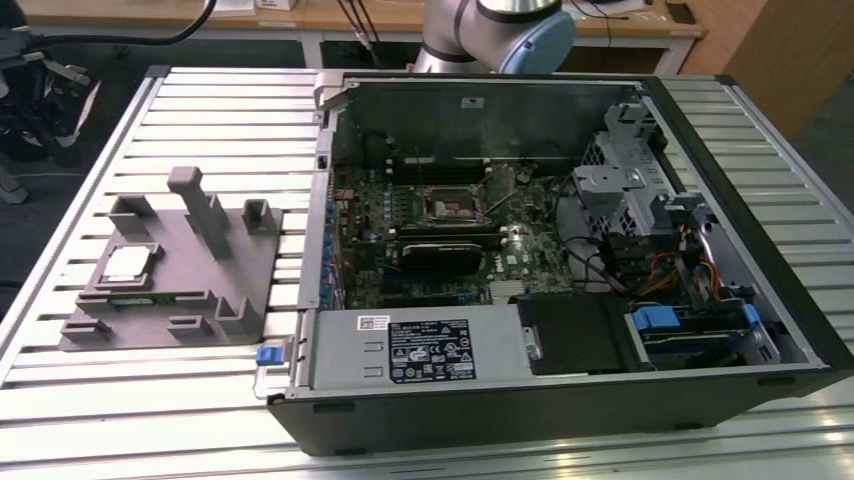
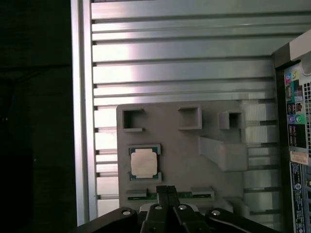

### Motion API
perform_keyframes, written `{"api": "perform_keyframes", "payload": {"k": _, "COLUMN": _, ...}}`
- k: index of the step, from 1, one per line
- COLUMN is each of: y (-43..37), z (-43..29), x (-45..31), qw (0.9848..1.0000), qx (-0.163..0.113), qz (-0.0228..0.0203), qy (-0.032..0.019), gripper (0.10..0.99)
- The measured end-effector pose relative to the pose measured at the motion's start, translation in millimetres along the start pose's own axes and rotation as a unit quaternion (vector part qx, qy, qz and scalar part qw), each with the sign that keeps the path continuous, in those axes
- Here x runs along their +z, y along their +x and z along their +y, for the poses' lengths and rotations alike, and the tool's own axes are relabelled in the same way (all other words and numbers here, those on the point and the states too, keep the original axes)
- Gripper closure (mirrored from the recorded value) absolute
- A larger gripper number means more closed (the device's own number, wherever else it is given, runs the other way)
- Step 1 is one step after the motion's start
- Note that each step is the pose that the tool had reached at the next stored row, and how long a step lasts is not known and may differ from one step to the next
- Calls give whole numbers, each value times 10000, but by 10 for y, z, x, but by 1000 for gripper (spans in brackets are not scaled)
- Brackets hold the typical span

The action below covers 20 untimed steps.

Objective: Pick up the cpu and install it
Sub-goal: 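Reach for the cpu, then pick up the cpu and move it towards the insertion slot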

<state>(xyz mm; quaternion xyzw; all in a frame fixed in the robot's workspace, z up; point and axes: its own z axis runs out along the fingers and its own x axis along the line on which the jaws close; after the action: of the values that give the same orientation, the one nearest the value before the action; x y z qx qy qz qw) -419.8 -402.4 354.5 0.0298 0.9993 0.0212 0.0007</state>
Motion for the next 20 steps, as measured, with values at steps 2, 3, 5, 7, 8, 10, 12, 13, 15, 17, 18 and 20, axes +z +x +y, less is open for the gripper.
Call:
{"api": "perform_keyframes", "payload": {"k": 2, "y": 37, "z": -2, "x": 6, "qw": 10000, "qx": -1, "qz": 0, "qy": 0, "gripper": 980}}
{"api": "perform_keyframes", "payload": {"k": 3, "y": 54, "z": -4, "x": 9, "qw": 10000, "qx": -1, "qz": 0, "qy": 0, "gripper": 980}}
{"api": "perform_keyframes", "payload": {"k": 5, "y": 86, "z": -6, "x": 16, "qw": 10000, "qx": -1, "qz": 1, "qy": 0, "gripper": 980}}
{"api": "perform_keyframes", "payload": {"k": 7, "y": 100, "z": -7, "x": 21, "qw": 10000, "qx": -1, "qz": 3, "qy": 0, "gripper": 980}}
{"api": "perform_keyframes", "payload": {"k": 8, "y": 105, "z": -7, "x": 24, "qw": 10000, "qx": -1, "qz": 4, "qy": 0, "gripper": 980}}
{"api": "perform_keyframes", "payload": {"k": 10, "y": 108, "z": -8, "x": 27, "qw": 10000, "qx": -2, "qz": 5, "qy": 0, "gripper": 980}}
{"api": "perform_keyframes", "payload": {"k": 12, "y": 108, "z": -7, "x": 30, "qw": 10000, "qx": -1, "qz": 5, "qy": 4, "gripper": 980}}
{"api": "perform_keyframes", "payload": {"k": 13, "y": 108, "z": -8, "x": 34, "qw": 10000, "qx": -2, "qz": 5, "qy": 5, "gripper": 980}}
{"api": "perform_keyframes", "payload": {"k": 15, "y": 109, "z": -9, "x": 40, "qw": 10000, "qx": -1, "qz": 5, "qy": 5, "gripper": 980}}
{"api": "perform_keyframes", "payload": {"k": 17, "y": 109, "z": -12, "x": 49, "qw": 10000, "qx": -1, "qz": -2, "qy": 4, "gripper": 980}}
{"api": "perform_keyframes", "payload": {"k": 18, "y": 109, "z": -13, "x": 50, "qw": 10000, "qx": -2, "qz": -1, "qy": 5, "gripper": 980}}
{"api": "perform_keyframes", "payload": {"k": 20, "y": 109, "z": -14, "x": 58, "qw": 10000, "qx": -2, "qz": -2, "qy": 5, "gripper": 980}}
